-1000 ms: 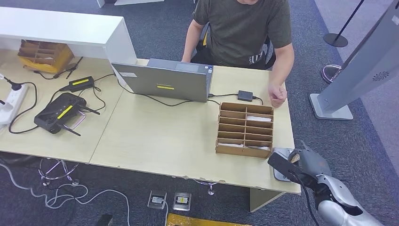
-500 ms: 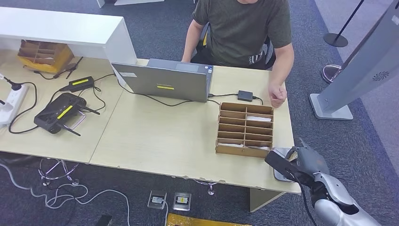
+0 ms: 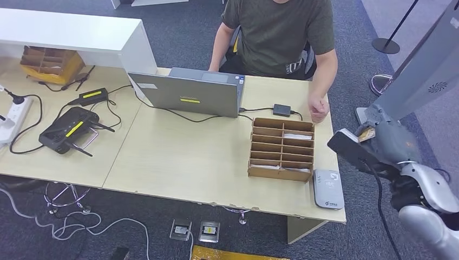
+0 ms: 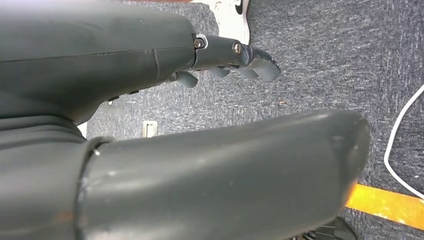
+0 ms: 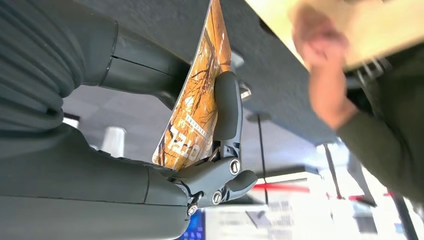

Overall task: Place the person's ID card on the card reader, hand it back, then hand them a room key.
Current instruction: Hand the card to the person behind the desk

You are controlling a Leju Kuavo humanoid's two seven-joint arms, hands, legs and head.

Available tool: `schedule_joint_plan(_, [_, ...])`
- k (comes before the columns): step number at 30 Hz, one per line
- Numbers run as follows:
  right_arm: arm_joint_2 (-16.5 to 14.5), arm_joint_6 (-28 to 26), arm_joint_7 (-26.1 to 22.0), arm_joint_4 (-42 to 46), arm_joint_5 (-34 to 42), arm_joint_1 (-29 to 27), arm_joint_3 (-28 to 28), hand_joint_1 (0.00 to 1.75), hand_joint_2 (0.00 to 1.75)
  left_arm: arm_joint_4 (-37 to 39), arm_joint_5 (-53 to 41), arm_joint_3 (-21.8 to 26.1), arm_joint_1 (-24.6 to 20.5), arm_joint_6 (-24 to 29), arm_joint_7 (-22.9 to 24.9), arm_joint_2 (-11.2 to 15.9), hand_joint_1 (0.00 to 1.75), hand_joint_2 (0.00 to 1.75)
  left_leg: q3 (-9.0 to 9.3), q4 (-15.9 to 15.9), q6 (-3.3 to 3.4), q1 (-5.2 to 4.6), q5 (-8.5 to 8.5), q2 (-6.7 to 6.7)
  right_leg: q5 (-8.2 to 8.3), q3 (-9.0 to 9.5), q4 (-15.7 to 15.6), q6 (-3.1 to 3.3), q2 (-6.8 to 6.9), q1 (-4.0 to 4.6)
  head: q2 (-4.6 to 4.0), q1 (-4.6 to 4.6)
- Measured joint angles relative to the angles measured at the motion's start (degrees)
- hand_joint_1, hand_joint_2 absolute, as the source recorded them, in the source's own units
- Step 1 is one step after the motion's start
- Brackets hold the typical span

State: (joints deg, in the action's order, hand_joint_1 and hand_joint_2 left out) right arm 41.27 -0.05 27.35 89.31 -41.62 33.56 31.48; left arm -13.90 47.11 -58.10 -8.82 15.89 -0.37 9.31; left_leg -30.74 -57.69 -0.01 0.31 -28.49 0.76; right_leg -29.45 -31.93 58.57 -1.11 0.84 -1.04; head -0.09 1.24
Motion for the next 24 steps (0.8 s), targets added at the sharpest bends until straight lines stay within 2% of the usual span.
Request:
schedule_joint_plan(6, [-0.10,2.11,-0.83,1.93,-0.68,4.69,-0.48,1.75,1.75,0.00,-0.17,-0.02,-0.14,-0.27,0.00,-0.03,0.00,0.00,-0.03,0.01,0.00,0.01,0.01,0.01,0.00,0.02,0.01,0.00,0.03,0.01,0.00,-0.01])
schedule_joint_plan(12, [-2.59,0.64,-2.74,1.07,-2.07,6.96,1.02,1.75,1.75,0.00,-0.90,-0.02,-0.72,-0.40,0.06,-0.21,0.00,0.00,-0.07,0.02,0.00,0.01,0.01,0.02,0.00,0.02,0.03,0.00,0.04,0.01,0.00,-0.01])
schedule_joint_plan(24, [-13.89,-4.82,-4.86,-15.64,-3.73,12.03,6.29,1.75,1.75,0.00,-3.21,-0.06,-1.91,-1.03,2.53,-0.83,0.00,0.00,-0.08,0.02,0.00,0.04,0.08,0.04,0.00,0.00,0.05,0.00,0.06,0.04,0.00,-0.01])
